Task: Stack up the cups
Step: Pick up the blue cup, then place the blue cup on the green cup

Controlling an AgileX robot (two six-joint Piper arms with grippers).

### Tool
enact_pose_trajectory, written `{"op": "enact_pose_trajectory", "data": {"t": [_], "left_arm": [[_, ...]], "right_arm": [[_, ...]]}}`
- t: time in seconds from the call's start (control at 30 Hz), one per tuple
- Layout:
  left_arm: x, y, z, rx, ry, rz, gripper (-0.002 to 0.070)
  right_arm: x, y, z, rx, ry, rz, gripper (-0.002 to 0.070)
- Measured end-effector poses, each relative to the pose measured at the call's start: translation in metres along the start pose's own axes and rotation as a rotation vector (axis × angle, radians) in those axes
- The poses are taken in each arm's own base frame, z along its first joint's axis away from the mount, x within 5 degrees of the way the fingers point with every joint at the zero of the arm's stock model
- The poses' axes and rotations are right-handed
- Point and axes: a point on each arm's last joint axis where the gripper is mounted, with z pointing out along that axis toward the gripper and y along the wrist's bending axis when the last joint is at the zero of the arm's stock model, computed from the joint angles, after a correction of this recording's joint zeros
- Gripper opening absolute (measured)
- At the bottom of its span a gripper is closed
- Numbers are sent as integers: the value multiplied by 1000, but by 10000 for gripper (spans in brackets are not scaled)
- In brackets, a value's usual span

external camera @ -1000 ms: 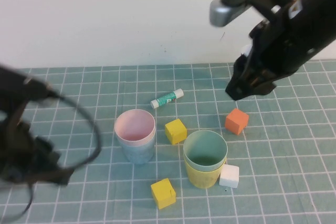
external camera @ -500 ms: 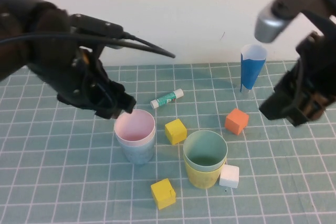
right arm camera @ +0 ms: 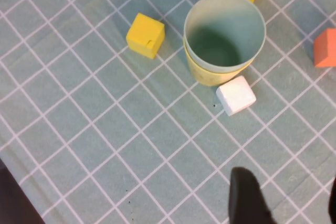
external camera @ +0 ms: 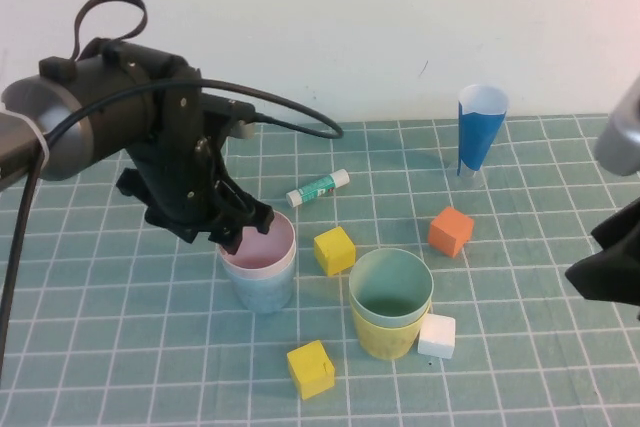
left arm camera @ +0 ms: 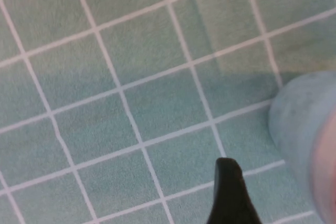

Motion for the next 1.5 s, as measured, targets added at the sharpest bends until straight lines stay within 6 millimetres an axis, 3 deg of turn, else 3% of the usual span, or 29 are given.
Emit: {"op": "enact_pose_trajectory", "data": {"t": [0.13, 0.3, 0.47, 0.6, 0.7, 0.83, 1.07, 1.23, 1.37, 1.5], "left_arm": [[-2, 7, 11, 60, 19, -53, 378], [-4, 2, 17, 134, 18, -56, 342], [-4, -1, 30, 158, 44, -56, 221], [-4, -1, 35, 162, 54, -61, 75], [-4, -1, 34, 157, 48, -44, 29], [-5, 1, 13, 147, -4, -28, 26], [7, 0, -69, 167, -144, 24, 25], [26, -29, -120, 211, -233, 165, 25], [33, -64, -127, 260, -275, 269, 25], [30, -89, -116, 292, -295, 315, 25]], "right_arm": [[3, 3, -8, 10, -30, -5, 314], [4, 3, -9, 11, -34, -5, 314], [5, 3, -9, 9, -28, -5, 313], [9, 4, -7, 4, -13, 1, 300], [15, 6, -7, 1, -5, 4, 296], [22, 8, -8, -3, 4, 17, 294], [26, 11, -17, 5, -22, 19, 293], [25, 11, -18, 13, -39, 18, 281], [24, 11, -17, 17, -50, 18, 277], [25, 11, -18, 18, -51, 18, 274]]}}
